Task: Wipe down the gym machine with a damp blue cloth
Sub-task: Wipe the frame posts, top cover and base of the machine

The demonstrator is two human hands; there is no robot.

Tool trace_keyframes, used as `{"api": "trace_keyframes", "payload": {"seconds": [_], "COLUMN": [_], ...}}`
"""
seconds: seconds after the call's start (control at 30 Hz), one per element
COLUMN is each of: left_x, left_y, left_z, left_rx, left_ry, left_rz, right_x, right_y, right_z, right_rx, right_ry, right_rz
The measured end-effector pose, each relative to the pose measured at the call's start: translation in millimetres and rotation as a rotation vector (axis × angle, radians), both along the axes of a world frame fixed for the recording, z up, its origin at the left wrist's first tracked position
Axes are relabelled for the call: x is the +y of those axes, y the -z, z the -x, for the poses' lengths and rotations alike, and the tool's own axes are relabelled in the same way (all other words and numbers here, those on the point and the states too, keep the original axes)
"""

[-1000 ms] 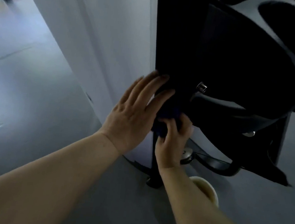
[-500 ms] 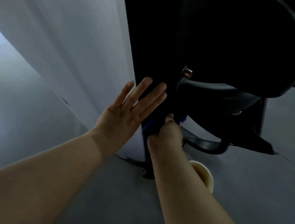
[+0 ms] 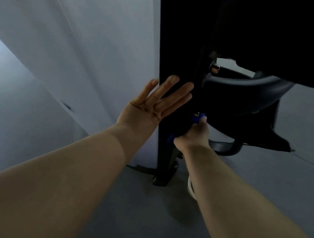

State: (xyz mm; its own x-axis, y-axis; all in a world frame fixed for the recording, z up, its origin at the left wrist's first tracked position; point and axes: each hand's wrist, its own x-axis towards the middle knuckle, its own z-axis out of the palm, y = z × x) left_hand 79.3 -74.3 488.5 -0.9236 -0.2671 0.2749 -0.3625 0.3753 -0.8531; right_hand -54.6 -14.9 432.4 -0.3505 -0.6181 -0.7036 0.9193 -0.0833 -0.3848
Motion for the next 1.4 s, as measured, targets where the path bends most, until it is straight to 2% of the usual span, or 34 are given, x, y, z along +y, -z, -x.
{"api": "trace_keyframes", "payload": {"seconds": [0.1, 0.13, 0.2, 0.23, 0.37, 0.47, 0.53, 0.63, 0.73, 0.8, 0.87, 0.93, 1.1, 1.23, 1.4], "left_x": [2, 1, 0, 0, 11, 26, 33, 36, 32, 28, 23, 14, -8, -15, -25], "left_y": [-2, -1, -2, -2, 7, 28, 48, 72, 93, 105, 118, 136, 168, 178, 187], "left_z": [-1, -1, 0, 2, 16, 18, 12, 8, 14, 15, 16, 20, 24, 14, 7], "left_rx": [0.013, 0.021, 0.034, 0.045, 0.14, 0.055, -0.03, -0.025, 0.037, -0.002, -0.046, 0.014, 0.13, 0.108, 0.186], "left_ry": [0.033, 0.04, 0.026, 0.017, -0.023, 0.011, 0.016, -0.007, 0.039, 0.062, 0.072, 0.102, 0.211, 0.283, 0.341], "left_rz": [-0.024, -0.034, -0.058, -0.067, -0.136, -0.195, -0.182, -0.18, -0.14, -0.092, -0.055, -0.01, 0.043, 0.019, 0.037], "right_x": [6, 9, 9, 5, -12, -12, -13, -16, -14, -14, -16, -17, -18, -17, -12], "right_y": [-1, 1, 11, 20, 35, 41, 49, 56, 59, 67, 86, 99, 121, 139, 153], "right_z": [-2, -1, 0, 2, 21, 39, 34, 24, 39, 42, 37, 33, 37, 22, 11], "right_rx": [-0.02, 0.049, 0.199, 0.336, 0.503, 0.5, 0.477, 0.477, 0.496, 0.494, 0.529, 0.569, 0.694, 0.705, 0.831], "right_ry": [0.011, 0.03, -0.095, -0.137, -0.206, -0.109, -0.153, -0.225, -0.196, -0.21, -0.249, -0.283, -0.22, -0.198, -0.14], "right_rz": [0.068, 0.058, 0.128, 0.113, 0.131, 0.212, 0.209, 0.107, 0.214, 0.26, 0.222, 0.171, 0.355, 0.267, 0.446]}}
